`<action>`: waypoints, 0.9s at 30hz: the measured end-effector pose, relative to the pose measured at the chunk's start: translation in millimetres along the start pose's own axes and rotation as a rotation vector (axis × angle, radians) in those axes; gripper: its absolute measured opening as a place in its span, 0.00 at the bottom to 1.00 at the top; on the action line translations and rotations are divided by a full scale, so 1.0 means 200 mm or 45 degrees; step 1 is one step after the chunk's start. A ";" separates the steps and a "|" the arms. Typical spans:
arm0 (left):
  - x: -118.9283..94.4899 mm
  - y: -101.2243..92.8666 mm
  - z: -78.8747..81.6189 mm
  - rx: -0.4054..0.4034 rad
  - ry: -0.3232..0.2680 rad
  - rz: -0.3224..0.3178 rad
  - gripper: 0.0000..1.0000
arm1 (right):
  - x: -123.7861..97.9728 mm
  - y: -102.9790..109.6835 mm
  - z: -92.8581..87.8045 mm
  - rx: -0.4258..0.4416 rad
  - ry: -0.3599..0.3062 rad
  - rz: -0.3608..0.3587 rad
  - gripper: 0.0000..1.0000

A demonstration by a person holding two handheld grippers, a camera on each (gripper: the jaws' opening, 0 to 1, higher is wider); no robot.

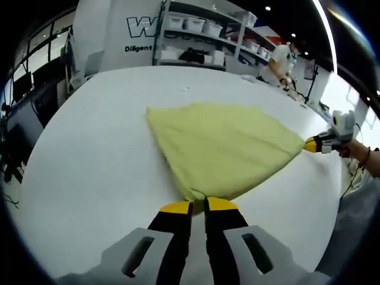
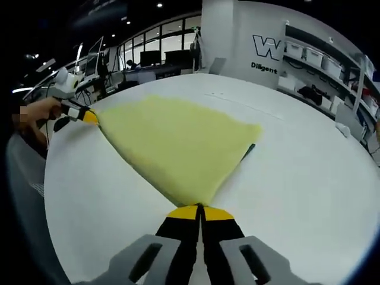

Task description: Fold the garment on the visible template until the final outline fits inside the template.

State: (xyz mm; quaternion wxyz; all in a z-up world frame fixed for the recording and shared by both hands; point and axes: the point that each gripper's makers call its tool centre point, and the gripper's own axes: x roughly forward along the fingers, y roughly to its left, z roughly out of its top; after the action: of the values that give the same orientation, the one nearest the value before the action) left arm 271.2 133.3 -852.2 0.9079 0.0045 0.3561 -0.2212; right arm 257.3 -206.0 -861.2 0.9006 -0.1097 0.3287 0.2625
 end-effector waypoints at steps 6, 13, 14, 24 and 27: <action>-0.01 -0.01 0.00 0.064 -0.008 -0.014 0.07 | -0.01 0.00 0.00 0.009 -0.002 -0.001 0.00; -0.03 0.01 -0.01 0.088 0.003 -0.010 0.07 | -0.03 0.01 -0.01 0.025 -0.003 0.008 0.00; -0.03 0.02 -0.01 0.094 0.001 -0.013 0.07 | -0.03 0.01 -0.01 0.029 -0.006 0.008 0.00; -0.06 0.04 -0.02 0.166 0.005 -0.040 0.07 | -0.06 0.01 -0.01 0.027 -0.040 0.011 0.07; -0.06 0.05 -0.02 0.185 0.006 -0.039 0.07 | -0.05 0.00 -0.02 0.001 -0.031 0.007 0.09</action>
State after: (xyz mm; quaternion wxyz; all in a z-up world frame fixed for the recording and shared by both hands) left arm 265.4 147.7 -849.1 0.9008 0.0652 0.3413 -0.2604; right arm 249.0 -211.6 -857.8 0.9038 -0.1054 0.3181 0.2661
